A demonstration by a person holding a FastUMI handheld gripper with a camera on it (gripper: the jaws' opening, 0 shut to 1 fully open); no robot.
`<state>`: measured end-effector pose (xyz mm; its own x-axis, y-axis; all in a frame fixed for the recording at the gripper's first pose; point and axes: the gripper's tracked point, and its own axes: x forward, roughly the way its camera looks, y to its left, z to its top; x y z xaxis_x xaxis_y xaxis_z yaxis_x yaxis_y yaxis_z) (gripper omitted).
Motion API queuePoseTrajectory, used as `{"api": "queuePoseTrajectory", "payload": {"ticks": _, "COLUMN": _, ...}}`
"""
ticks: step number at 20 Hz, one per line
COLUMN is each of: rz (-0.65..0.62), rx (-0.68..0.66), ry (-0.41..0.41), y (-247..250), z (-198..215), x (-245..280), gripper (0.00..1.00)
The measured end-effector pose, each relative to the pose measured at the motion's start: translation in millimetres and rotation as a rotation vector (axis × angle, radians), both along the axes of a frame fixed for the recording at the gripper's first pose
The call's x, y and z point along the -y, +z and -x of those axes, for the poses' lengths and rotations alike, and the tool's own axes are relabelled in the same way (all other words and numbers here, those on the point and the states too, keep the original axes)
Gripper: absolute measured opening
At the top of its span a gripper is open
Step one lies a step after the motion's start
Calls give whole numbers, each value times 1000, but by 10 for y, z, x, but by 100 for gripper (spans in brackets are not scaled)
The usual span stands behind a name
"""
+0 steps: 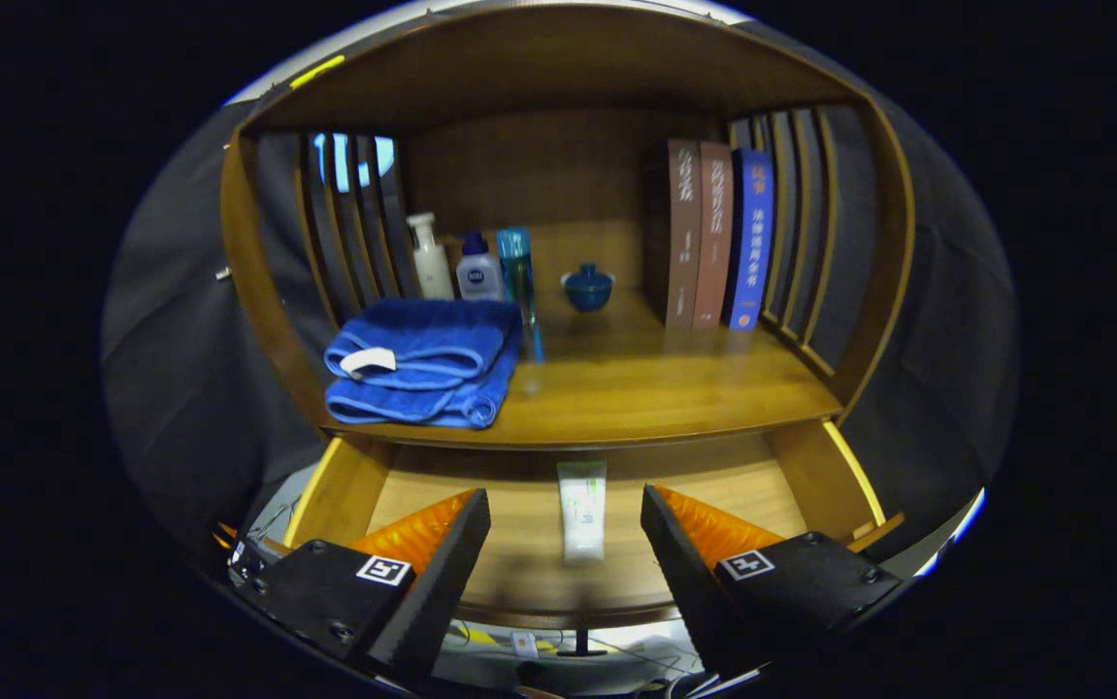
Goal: Pull open the drawer, take out the items inside it, and place them on the countertop above the cabinet.
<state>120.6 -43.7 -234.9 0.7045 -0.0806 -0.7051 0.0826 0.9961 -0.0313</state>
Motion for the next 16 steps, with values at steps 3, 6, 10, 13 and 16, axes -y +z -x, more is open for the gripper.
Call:
{"api": "queuePoseTrajectory", "payload": {"ticks": 3, "rz": -8, "rx": -166, "ry": 0, "y": -386, "z": -112, "x": 21, "gripper": 99}}
{"api": "queuePoseTrajectory", "payload": {"ticks": 6, "rz": -39, "rx": -320, "ry": -28, "y": -816, "z": -171, "x": 54, "gripper": 99}}
{"api": "queuePoseTrajectory", "payload": {"ticks": 10, "rz": 15, "rx": -488, "ry": -38, "y": -1224, "z": -89, "x": 205, "gripper": 99}}
{"api": "queuePoseTrajectory", "payload": {"ticks": 13, "rz": -7, "rx": -578, "ry": -68, "y": -1413, "z": -53, "x": 255, "gripper": 97}}
{"api": "queuePoseTrajectory", "payload": {"ticks": 16, "rz": 23, "rx": -605, "ry": -77, "y": -1549, "z": -78, "x": 316, "gripper": 96}}
